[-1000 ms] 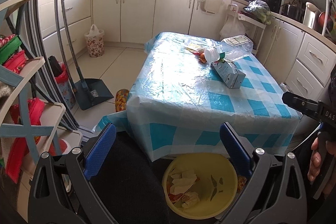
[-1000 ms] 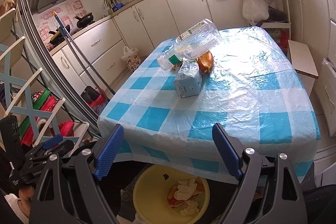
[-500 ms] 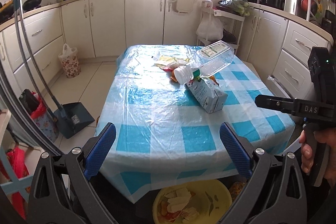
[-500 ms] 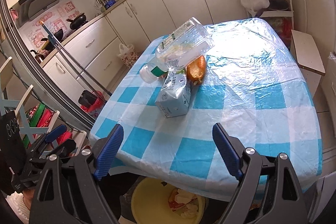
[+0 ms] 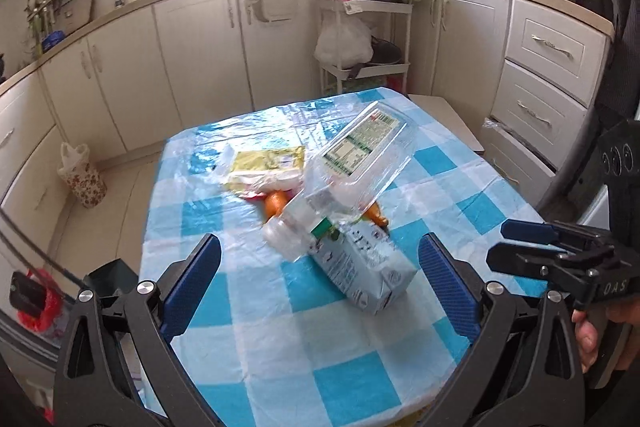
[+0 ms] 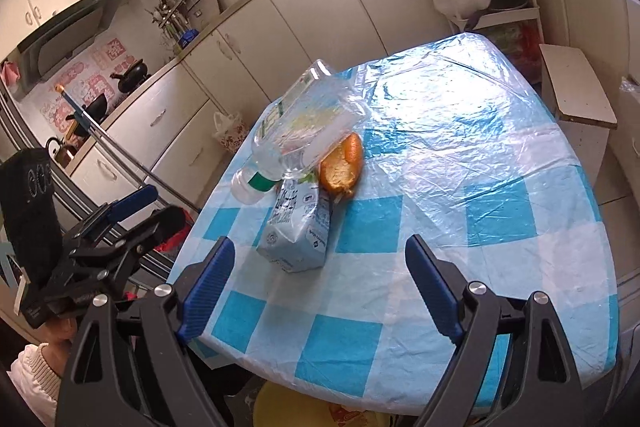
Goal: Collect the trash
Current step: 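Reach to the table and grasp the clear plastic bottle with the left gripper, then grasp the juice carton with the right gripper while the left gripper holds the bottle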
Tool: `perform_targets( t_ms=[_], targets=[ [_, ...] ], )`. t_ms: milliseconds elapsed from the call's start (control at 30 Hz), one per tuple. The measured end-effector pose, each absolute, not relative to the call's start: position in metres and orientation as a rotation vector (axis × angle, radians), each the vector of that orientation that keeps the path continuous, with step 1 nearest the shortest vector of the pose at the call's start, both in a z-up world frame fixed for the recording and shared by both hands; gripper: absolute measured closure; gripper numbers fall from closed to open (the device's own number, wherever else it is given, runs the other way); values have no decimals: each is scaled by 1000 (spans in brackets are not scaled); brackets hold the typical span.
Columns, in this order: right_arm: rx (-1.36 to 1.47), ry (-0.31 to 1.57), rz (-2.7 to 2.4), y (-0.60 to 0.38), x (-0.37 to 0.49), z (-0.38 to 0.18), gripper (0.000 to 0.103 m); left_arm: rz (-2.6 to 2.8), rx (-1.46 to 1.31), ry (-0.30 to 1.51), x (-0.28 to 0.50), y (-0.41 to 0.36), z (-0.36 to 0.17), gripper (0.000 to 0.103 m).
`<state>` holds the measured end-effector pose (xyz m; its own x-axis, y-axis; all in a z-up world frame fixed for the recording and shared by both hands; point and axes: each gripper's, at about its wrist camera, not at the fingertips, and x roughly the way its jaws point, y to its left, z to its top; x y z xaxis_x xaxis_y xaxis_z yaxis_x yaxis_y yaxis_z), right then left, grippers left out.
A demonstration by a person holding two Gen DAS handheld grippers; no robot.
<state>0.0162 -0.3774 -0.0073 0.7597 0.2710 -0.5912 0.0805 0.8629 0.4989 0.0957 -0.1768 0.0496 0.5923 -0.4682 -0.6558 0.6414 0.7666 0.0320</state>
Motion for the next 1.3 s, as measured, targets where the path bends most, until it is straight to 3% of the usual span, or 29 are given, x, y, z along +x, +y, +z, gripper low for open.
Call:
perform_targets(
  t_ms=[400,433,467,533,633,1033,1300],
  targets=[
    [632,755,107,-402,25,-23,19,-835,625,697,166,-270,29,8],
    [635,759,110,-403,26,-24,19,-835,627,704,168,-273,28,12],
    [640,764,113,-403,28,-25,19,-833,622,721,171,-276,27,32],
    [654,775,122,-404,30,-29,18,-805,593,734,175,-274,28,42],
    [678,784,140,-404,33,-31,18,-783,490,753,181,-262,33,49],
    [629,784,161,-391,30,-25,18,-652,49,878,164,-131,26,51],
    [467,803,149,-365,40,-23,18,-564,8,932,157,-107,-1,51]
  ],
)
